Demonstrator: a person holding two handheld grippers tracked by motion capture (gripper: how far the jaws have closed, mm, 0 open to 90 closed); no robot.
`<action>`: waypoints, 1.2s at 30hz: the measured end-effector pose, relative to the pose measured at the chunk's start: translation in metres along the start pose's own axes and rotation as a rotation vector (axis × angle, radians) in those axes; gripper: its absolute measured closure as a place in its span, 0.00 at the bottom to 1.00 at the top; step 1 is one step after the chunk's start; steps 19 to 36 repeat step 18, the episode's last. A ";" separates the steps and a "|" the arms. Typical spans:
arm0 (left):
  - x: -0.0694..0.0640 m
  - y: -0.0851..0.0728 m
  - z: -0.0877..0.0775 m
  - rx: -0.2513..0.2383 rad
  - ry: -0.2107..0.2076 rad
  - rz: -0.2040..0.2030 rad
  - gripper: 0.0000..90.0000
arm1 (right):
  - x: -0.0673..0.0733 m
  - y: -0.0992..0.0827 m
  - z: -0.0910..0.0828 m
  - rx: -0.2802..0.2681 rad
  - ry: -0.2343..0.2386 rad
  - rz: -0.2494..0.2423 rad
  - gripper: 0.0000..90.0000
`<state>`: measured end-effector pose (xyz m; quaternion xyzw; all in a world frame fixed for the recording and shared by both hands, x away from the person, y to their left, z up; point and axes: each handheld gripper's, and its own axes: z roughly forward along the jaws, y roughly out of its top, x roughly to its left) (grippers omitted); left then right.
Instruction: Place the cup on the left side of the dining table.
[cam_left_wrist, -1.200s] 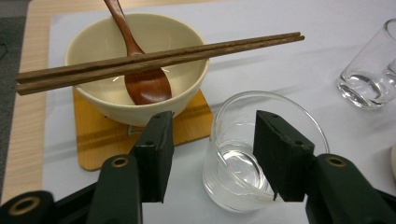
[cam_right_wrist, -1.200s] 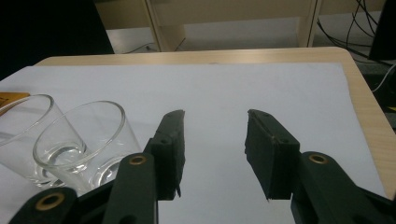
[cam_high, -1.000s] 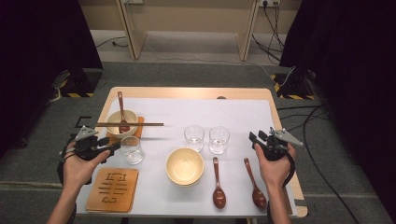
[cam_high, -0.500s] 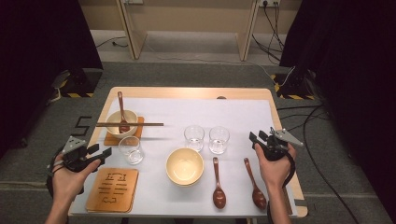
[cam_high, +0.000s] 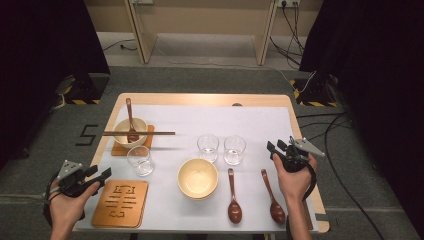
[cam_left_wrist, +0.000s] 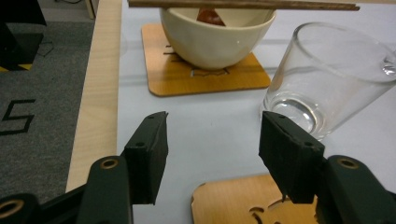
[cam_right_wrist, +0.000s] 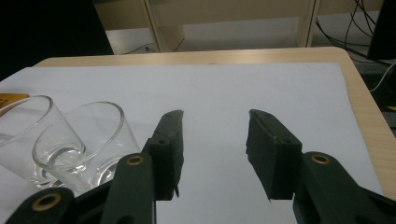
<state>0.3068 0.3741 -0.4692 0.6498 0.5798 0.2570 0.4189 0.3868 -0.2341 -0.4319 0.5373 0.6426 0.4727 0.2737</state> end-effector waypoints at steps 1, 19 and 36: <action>0.001 -0.003 0.001 0.003 -0.001 -0.004 0.46 | 0.000 0.000 0.000 0.001 0.000 0.000 0.62; 0.005 -0.015 0.001 -0.007 -0.001 -0.040 0.48 | -0.005 -0.001 0.005 0.011 0.004 0.006 0.62; 0.005 -0.015 0.001 -0.007 -0.001 -0.040 0.48 | -0.005 -0.001 0.005 0.011 0.004 0.006 0.62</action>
